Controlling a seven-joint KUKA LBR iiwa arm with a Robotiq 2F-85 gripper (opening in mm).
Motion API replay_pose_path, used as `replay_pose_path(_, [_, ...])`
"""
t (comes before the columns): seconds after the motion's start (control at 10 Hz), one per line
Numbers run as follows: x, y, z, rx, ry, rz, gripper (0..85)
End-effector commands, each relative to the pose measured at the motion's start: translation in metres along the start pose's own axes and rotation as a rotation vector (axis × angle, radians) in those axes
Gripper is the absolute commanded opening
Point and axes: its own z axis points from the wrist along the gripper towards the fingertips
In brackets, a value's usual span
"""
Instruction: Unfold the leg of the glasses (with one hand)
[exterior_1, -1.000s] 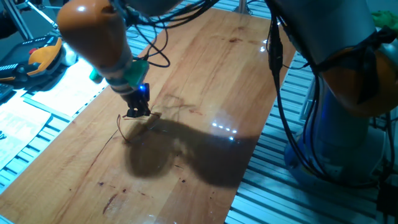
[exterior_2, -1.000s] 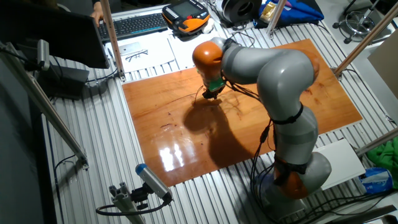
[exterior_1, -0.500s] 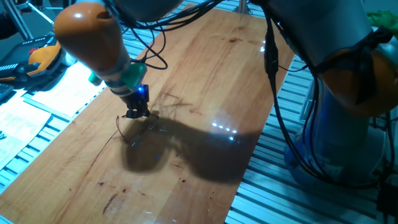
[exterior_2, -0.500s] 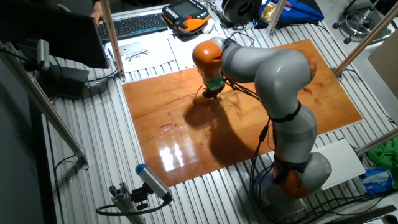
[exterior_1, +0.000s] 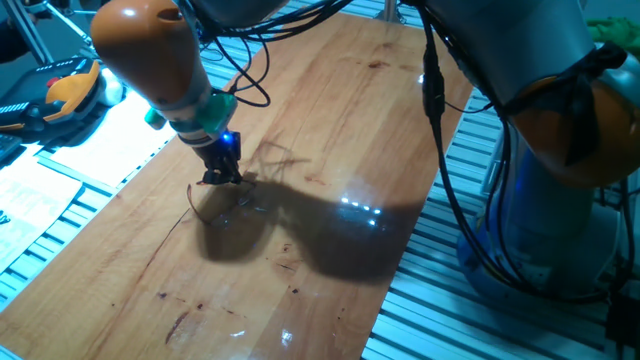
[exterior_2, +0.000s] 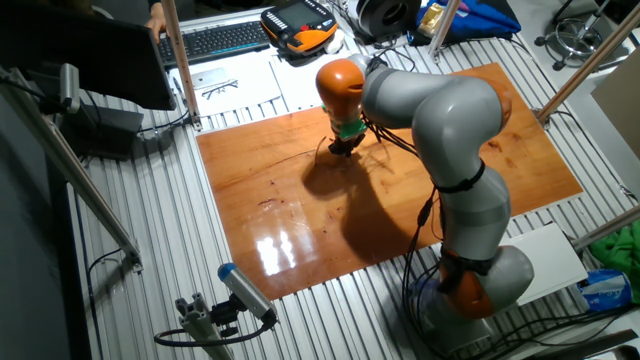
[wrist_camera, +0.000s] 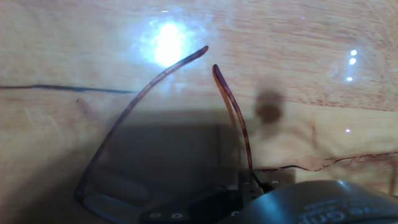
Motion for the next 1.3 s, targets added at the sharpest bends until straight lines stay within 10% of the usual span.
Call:
replay_pose_path(0.0, [-0.001, -0.001, 0.002, -0.003, -0.001, 0.005, 0.0])
replay_pose_path(0.7, [-0.001, -0.03, 0.002, -0.028, 0.02, 0.059, 0.0])
replay_pose_path(1.2, [-0.002, -0.036, 0.003, 0.022, 0.026, 0.084, 0.0])
